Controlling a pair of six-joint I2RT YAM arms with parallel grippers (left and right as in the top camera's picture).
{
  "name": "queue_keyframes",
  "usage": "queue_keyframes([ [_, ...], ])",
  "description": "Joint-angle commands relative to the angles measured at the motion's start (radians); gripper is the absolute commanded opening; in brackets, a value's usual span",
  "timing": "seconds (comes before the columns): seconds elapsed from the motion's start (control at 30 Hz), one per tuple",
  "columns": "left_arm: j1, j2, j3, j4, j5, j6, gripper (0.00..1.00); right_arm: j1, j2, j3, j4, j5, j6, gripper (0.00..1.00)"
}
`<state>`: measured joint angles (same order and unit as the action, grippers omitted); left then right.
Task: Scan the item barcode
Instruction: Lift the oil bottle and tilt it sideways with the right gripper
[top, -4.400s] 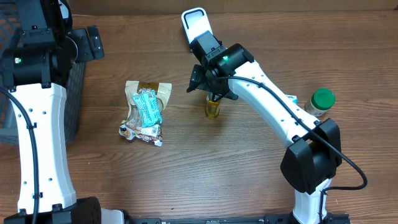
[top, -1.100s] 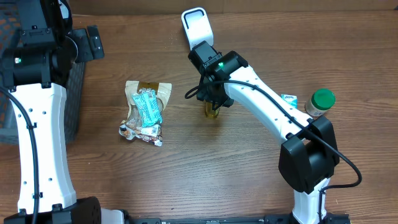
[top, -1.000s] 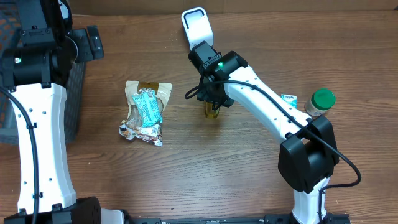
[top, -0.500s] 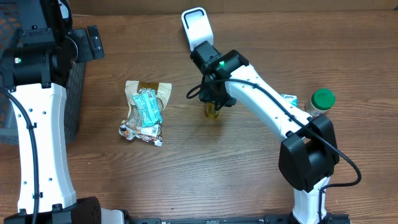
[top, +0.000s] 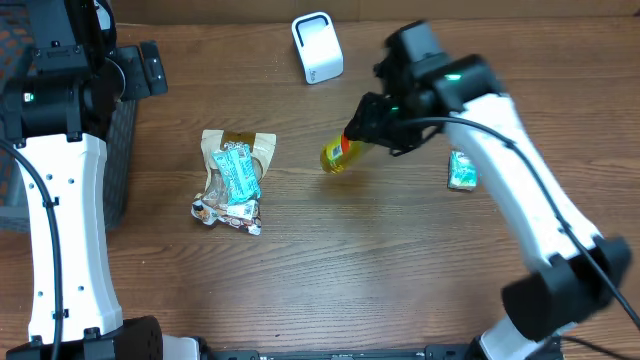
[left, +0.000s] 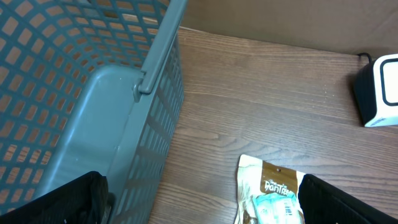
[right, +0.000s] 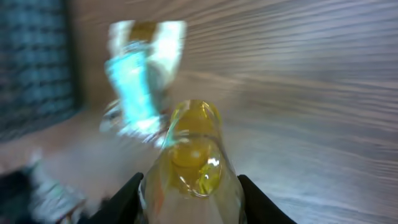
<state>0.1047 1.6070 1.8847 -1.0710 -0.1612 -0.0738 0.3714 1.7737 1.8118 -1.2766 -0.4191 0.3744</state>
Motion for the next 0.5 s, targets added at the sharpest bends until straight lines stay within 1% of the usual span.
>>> queue_keyframes([
  [0.0, 0.0, 0.003, 0.0, 0.0, 0.002, 0.015, 0.99, -0.03, -0.076, 0.033, -0.03, -0.257, -0.168, 0.37],
  [0.27, 0.0, 0.003, 0.0, 0.0, 0.002, 0.015, 1.0, -0.064, -0.15, 0.032, -0.156, -0.401, -0.33, 0.36],
  [0.47, 0.0, 0.003, 0.0, 0.0, 0.002, 0.015, 1.0, -0.063, -0.158, 0.032, -0.212, -0.565, -0.478, 0.37],
])
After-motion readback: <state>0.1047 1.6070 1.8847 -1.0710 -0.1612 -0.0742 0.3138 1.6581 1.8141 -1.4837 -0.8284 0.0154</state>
